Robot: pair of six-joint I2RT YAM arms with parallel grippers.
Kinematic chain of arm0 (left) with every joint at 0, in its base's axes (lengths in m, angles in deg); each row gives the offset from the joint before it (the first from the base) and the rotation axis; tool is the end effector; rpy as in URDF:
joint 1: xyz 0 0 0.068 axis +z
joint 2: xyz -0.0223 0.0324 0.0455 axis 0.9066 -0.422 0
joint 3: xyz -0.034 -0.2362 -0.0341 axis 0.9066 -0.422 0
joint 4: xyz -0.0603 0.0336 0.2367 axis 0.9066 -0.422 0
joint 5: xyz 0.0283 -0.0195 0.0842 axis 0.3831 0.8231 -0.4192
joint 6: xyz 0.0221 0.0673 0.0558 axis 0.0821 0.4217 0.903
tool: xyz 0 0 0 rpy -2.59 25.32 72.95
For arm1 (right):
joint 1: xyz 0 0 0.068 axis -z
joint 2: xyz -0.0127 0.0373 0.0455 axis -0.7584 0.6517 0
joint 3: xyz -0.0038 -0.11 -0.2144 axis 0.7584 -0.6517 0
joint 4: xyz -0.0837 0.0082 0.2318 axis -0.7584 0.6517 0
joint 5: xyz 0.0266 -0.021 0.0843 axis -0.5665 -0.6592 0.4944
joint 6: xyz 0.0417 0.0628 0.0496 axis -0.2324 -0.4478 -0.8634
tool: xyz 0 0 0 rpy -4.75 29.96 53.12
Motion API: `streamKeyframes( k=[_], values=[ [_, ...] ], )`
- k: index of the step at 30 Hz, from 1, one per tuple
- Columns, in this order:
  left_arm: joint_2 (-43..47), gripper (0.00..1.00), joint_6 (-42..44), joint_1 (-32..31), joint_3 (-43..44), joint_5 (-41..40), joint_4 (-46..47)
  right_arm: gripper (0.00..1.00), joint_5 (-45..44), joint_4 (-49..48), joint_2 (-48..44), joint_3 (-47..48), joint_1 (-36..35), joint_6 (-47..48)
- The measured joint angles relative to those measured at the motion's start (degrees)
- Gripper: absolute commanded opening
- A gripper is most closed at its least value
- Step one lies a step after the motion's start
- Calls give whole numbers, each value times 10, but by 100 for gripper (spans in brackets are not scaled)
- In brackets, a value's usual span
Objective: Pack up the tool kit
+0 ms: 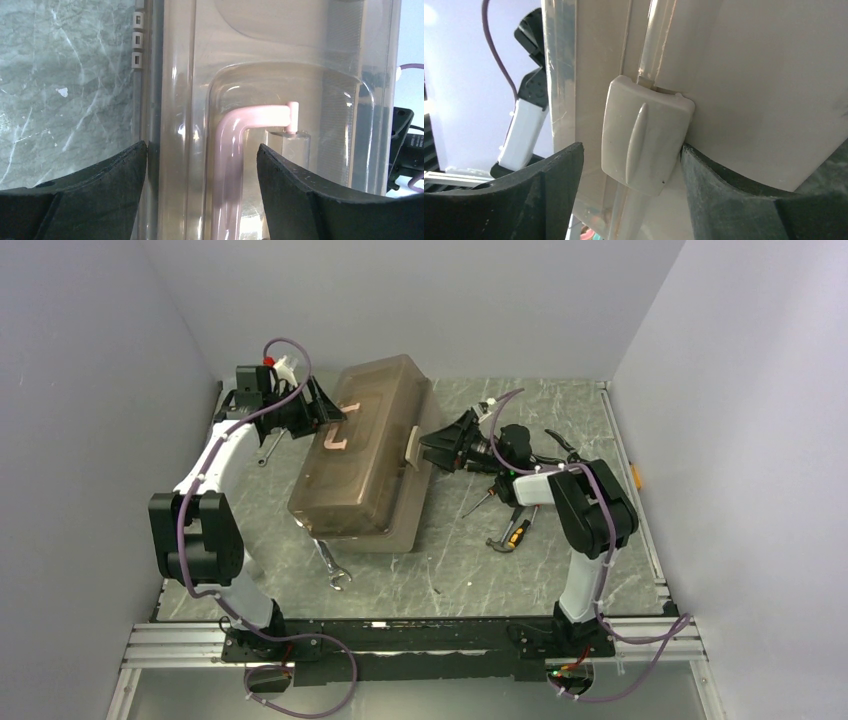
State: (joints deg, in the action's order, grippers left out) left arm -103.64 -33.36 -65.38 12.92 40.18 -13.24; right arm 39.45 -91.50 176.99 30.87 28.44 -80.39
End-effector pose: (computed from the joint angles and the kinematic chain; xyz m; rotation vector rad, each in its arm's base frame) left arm 0.3868 -0.0476 0.2476 -0.1782 2.2585 -0.9184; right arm 0.3466 0.1945 0.1796 0.2054 1.8858 1.9481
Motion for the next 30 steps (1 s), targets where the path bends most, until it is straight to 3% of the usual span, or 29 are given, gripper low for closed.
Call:
streamKeyframes(
  k=[3, 7, 8, 14, 24, 30],
  values=[
    [3, 80, 0, -1, -3, 1, 0, 76, 8, 70, -17, 13, -1, 31],
    [7, 80, 1, -2, -5, -1, -1, 51, -11, 236, -48, 43, -18, 107],
    [7, 80, 2, -2, -5, -1, -1, 49, -16, 262, -50, 47, -22, 115],
    [9, 80, 2, -2, -12, -1, 8, 51, -21, 370, -60, 78, -28, 148],
    [16, 80, 0, -1, -34, -2, 44, 34, -31, 498, -65, 135, -33, 190],
    [22, 79, -5, -1, -49, -7, 72, 29, -56, 605, -70, 182, -40, 226]
  ],
)
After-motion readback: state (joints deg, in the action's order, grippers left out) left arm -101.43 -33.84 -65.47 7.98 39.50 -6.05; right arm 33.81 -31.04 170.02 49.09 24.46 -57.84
